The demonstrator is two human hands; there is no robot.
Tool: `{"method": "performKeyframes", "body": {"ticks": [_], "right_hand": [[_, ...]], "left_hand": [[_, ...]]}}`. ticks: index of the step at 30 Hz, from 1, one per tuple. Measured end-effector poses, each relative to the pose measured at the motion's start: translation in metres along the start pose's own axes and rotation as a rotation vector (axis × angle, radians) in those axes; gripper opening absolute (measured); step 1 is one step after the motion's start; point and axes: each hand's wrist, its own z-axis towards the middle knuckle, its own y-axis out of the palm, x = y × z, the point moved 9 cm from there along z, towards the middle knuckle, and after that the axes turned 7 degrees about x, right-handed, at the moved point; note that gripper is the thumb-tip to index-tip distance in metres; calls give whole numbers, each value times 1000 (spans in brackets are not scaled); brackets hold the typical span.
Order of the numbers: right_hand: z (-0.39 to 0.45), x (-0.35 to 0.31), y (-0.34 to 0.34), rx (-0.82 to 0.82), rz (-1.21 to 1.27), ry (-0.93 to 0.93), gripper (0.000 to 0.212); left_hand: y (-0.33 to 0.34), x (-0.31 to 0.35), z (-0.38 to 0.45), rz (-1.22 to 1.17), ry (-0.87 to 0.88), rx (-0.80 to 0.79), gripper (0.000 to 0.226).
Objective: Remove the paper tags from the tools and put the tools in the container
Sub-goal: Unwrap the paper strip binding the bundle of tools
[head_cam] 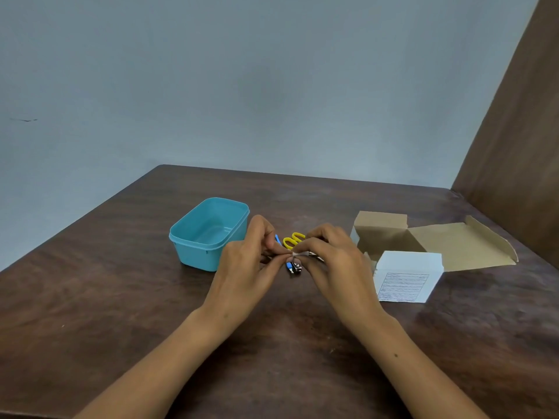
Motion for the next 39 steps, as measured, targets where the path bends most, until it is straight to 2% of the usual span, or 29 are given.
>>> {"method": "performKeyframes", "body": {"ticks": [3, 6, 9, 12, 14, 18, 20, 25, 32, 37, 39], "right_hand": [[1, -1, 1, -5, 42, -14, 9], [3, 7, 2, -21, 155, 57, 5], [5, 22, 2, 9, 404, 267, 8], [0, 37, 9, 14, 657, 551, 13], [-2, 39, 10, 23, 758, 642, 14], [-5, 41, 10, 62, 942, 757, 3], [-8, 43, 13, 59, 973, 800, 4], [-15, 36, 29, -82, 977, 845, 6], [-14, 56, 16, 93, 1018, 941, 11], [-22, 45, 29, -58, 925, 914, 16], [-22, 44, 30, -64, 917, 923, 18]], "left_hand": [[-4, -4, 1, -66, -73, 27, 46], [-3, -10, 1, -191, -197, 35, 43], [5, -17, 0, -288, -318, -15, 52], [16, -18, -2, -230, -318, -104, 33], [20, -22, -4, -204, -329, -130, 24], [23, -30, -4, -242, -403, -139, 19], [22, -29, -4, -277, -422, -135, 18], [18, -28, -2, -404, -474, -114, 16], [26, -33, -7, -406, -511, -213, 17], [20, -30, -4, -392, -475, -163, 17], [20, -30, -4, -385, -475, -174, 18]]}}
